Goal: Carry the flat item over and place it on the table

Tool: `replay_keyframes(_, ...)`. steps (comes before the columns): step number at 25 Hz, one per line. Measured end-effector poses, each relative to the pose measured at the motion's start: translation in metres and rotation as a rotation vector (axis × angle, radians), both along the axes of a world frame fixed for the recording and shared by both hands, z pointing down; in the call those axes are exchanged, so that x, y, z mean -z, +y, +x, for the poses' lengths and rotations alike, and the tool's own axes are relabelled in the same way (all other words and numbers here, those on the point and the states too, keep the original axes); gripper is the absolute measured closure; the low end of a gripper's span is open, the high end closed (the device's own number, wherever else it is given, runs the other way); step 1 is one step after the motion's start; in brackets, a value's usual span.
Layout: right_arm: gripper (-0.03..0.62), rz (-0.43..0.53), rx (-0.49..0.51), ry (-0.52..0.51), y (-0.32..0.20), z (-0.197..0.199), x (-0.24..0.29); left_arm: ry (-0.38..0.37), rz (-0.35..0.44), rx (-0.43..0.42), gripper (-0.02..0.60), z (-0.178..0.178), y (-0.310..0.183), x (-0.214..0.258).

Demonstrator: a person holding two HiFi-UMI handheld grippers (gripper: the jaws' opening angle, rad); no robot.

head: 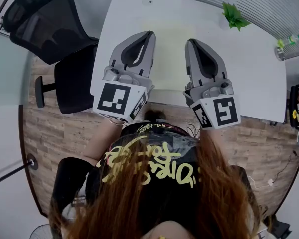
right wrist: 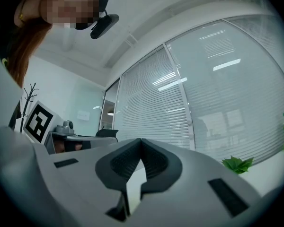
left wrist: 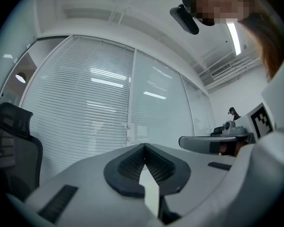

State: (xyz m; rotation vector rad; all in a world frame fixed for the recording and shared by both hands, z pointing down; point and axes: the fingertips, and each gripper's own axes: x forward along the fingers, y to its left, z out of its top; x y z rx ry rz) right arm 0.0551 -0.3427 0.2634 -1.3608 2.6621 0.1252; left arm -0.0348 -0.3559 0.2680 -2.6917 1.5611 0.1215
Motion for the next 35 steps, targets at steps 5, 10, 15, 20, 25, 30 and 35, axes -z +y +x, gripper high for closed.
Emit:
replay_keyframes(5, 0.591, -0.007, -0.005, -0.002, 0.000, 0.000, -0.002, 0.022, -0.028, -0.018, 0.586, 0.001, -0.001, -0.004)
replay_keyframes(10, 0.591, -0.001, -0.006, 0.014, 0.002, 0.000, -0.001, 0.028, -0.030, -0.019, 0.586, 0.000, 0.001, -0.004)
replay_keyframes(15, 0.591, 0.008, -0.009, 0.018, 0.003, 0.000, 0.002, 0.025, -0.018, -0.028, 0.586, 0.000, 0.002, 0.001)
replay_keyframes(20, 0.591, 0.012, -0.010, 0.017, 0.002, 0.000, 0.005, 0.027, -0.017, -0.031, 0.586, -0.001, 0.001, 0.002)
replay_keyframes(25, 0.591, 0.011, -0.006, 0.013, 0.003, -0.001, 0.007, 0.027, -0.014, -0.026, 0.586, -0.004, 0.003, 0.003)
replay_keyframes(30, 0.591, 0.002, 0.006, -0.004, 0.003, 0.000, 0.005, 0.020, -0.009, -0.022, 0.586, -0.004, 0.003, 0.004)
replay_keyframes(35, 0.591, -0.004, 0.010, -0.011, 0.004, 0.001, 0.005, 0.023, -0.001, -0.012, 0.586, -0.007, 0.005, 0.006)
